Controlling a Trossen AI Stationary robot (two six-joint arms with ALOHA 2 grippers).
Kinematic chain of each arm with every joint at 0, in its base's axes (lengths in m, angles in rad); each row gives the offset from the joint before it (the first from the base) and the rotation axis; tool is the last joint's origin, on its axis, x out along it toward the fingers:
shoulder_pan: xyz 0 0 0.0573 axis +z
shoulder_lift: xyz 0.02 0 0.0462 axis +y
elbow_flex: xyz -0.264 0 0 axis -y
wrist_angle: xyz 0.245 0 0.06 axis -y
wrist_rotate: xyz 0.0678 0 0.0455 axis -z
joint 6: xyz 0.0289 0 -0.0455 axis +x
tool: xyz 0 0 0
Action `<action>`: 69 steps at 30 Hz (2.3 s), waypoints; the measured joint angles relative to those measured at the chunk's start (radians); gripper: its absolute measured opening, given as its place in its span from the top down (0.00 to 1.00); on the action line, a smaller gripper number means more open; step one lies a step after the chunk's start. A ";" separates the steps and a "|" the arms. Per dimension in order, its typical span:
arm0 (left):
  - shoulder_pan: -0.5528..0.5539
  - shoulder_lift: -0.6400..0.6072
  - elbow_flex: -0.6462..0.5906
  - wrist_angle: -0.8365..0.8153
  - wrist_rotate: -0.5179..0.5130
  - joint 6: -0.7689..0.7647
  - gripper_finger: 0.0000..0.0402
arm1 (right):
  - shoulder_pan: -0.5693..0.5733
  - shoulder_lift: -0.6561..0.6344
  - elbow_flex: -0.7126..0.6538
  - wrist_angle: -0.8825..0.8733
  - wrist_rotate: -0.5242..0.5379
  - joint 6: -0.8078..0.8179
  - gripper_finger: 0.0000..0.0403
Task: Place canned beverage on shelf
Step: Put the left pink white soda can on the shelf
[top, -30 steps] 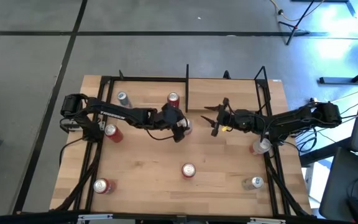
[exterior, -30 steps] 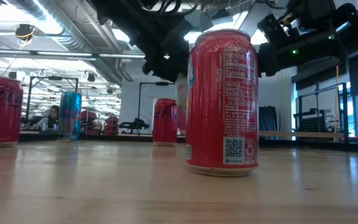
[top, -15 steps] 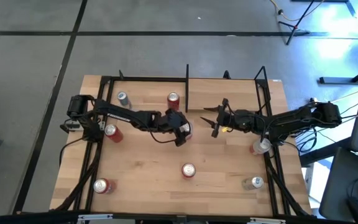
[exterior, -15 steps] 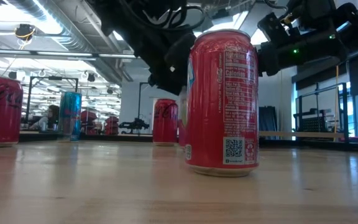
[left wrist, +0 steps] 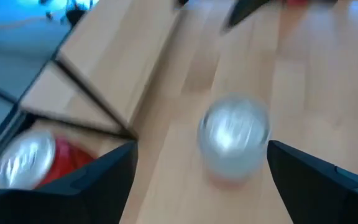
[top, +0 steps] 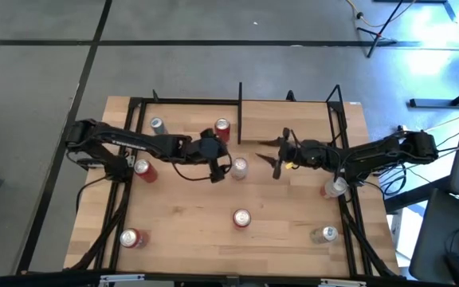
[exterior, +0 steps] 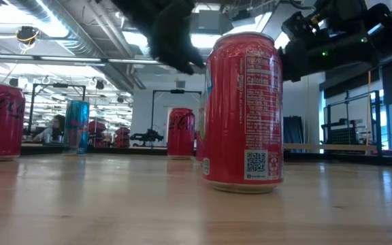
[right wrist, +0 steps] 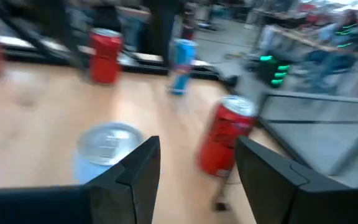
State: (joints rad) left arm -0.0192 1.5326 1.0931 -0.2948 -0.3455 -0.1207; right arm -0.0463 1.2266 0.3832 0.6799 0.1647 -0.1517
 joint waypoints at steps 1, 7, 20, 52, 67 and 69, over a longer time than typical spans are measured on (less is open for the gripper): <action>0.001 -0.011 -0.034 0.016 -0.001 0.000 0.16 | 0.000 0.002 0.009 -0.004 -0.046 0.021 0.51; 0.002 -0.065 -0.336 0.382 0.086 0.039 0.20 | 0.002 0.098 0.061 -0.029 -0.208 0.092 0.51; 0.008 -0.069 -0.529 0.701 0.198 0.079 0.22 | 0.000 0.373 0.372 -0.255 -0.237 0.081 0.20; 0.004 -0.069 -0.529 0.705 0.194 0.068 0.22 | 0.013 0.373 0.401 -0.403 -0.096 0.095 0.12; 0.004 -0.069 -0.529 0.708 0.194 0.067 0.22 | 0.013 0.411 0.247 -0.069 -0.068 0.118 0.12; 0.004 -0.069 -0.529 0.708 0.194 0.070 0.22 | 0.013 0.430 0.253 -0.051 -0.068 0.109 0.13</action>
State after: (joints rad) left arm -0.0147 1.4639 0.5640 0.4135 -0.1520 -0.0505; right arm -0.0330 1.6567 0.6358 0.6291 0.0971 -0.0425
